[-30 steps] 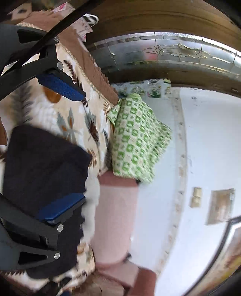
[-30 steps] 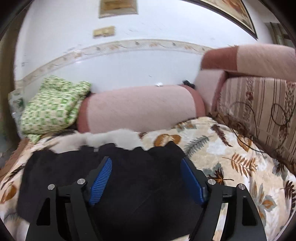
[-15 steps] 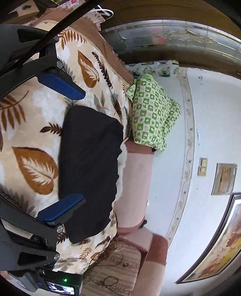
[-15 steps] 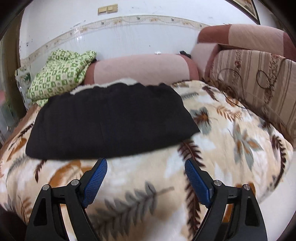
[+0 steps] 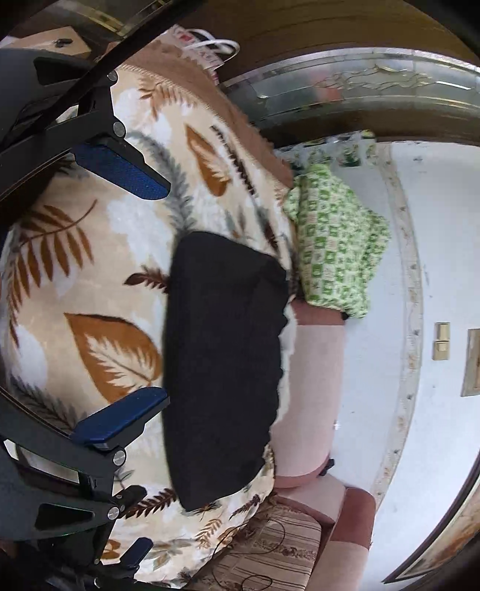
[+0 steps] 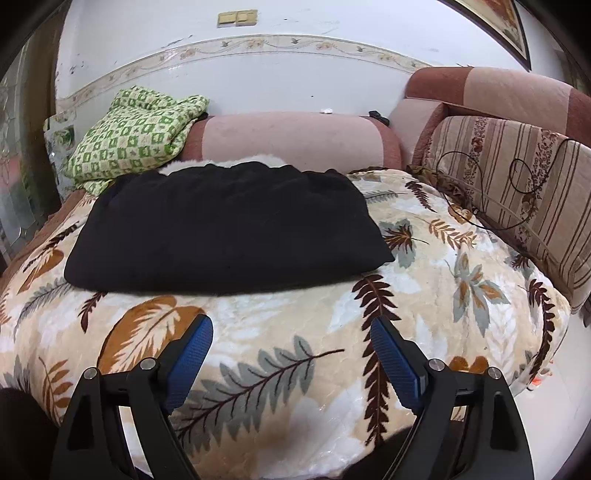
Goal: Fold large clothes
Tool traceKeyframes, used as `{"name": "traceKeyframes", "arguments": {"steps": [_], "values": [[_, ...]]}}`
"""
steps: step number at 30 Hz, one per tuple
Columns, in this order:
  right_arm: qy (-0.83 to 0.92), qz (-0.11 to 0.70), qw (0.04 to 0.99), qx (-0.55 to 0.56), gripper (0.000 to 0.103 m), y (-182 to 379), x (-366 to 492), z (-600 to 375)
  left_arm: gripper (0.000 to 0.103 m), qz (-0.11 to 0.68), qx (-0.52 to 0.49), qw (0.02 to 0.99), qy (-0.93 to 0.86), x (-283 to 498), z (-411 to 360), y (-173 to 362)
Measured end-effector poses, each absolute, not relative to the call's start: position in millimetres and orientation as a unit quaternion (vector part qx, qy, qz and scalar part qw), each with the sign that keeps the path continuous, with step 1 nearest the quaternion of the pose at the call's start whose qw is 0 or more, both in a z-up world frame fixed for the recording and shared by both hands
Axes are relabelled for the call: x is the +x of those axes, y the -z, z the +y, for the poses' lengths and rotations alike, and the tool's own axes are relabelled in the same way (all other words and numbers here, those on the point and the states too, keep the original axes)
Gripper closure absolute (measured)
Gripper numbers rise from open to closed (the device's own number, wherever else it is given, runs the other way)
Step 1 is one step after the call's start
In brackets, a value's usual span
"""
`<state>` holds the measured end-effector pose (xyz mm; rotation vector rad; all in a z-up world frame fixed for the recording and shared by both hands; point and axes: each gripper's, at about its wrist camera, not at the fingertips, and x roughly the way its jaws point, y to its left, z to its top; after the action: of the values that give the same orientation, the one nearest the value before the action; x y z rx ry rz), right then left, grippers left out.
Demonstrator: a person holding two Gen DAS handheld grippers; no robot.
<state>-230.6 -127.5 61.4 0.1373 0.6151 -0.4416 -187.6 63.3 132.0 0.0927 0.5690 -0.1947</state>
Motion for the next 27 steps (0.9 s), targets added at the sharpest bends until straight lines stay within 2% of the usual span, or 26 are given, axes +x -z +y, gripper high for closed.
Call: {"name": "traceKeyframes", "arguments": {"steps": [27], "values": [[0.219,0.321,0.921,0.035,0.013,-40.9,-217.0,-118.0,0.002,0.346,0.051,0.932,0.096,-163.5,55.9,-93.2]]}}
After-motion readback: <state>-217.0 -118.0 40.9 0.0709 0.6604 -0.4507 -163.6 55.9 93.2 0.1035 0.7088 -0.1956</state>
